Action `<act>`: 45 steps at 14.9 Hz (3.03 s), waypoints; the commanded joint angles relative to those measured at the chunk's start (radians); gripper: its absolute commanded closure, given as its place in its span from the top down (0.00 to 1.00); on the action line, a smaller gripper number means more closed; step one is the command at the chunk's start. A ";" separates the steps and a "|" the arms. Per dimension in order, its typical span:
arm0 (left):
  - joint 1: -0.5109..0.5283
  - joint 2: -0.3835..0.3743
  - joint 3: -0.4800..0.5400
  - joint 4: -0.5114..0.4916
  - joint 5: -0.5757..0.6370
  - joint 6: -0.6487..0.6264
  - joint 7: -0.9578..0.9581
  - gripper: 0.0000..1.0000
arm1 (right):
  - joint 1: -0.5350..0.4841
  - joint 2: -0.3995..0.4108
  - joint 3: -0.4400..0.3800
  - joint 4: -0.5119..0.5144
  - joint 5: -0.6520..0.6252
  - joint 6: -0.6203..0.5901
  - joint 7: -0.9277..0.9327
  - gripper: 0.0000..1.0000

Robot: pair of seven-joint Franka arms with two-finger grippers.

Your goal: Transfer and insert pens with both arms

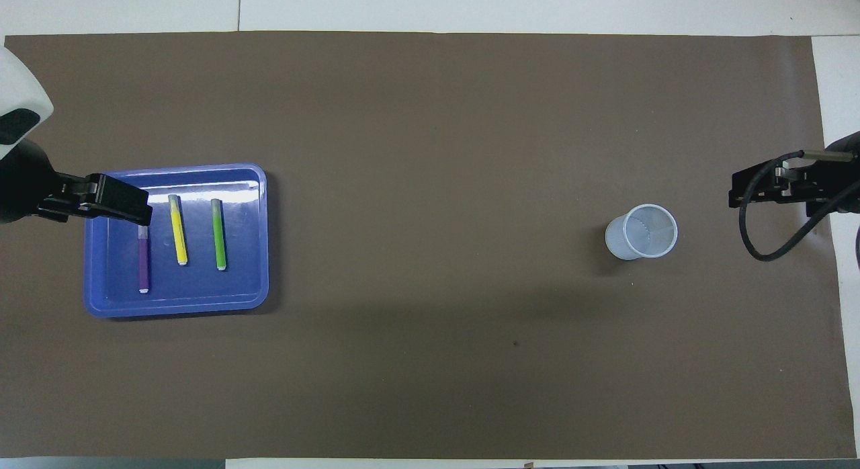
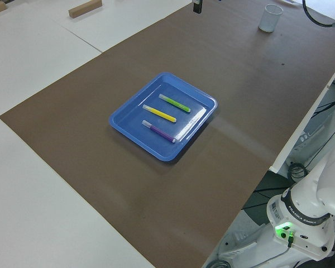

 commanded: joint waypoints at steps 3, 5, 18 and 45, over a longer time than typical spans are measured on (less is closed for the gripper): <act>-0.019 -0.013 0.015 -0.008 -0.012 -0.009 -0.008 1.00 | -0.014 -0.012 0.005 -0.010 0.019 -0.008 -0.014 1.00; -0.017 -0.013 0.016 -0.006 -0.012 -0.007 -0.008 1.00 | -0.014 -0.012 0.005 -0.010 0.021 -0.008 -0.014 1.00; 0.007 -0.039 0.021 -0.057 -0.015 0.054 -0.010 1.00 | -0.011 -0.012 0.007 -0.010 0.019 -0.011 -0.015 1.00; 0.291 0.194 0.029 -0.631 -0.002 0.873 0.455 1.00 | 0.004 -0.009 0.019 0.004 -0.016 -0.006 -0.018 1.00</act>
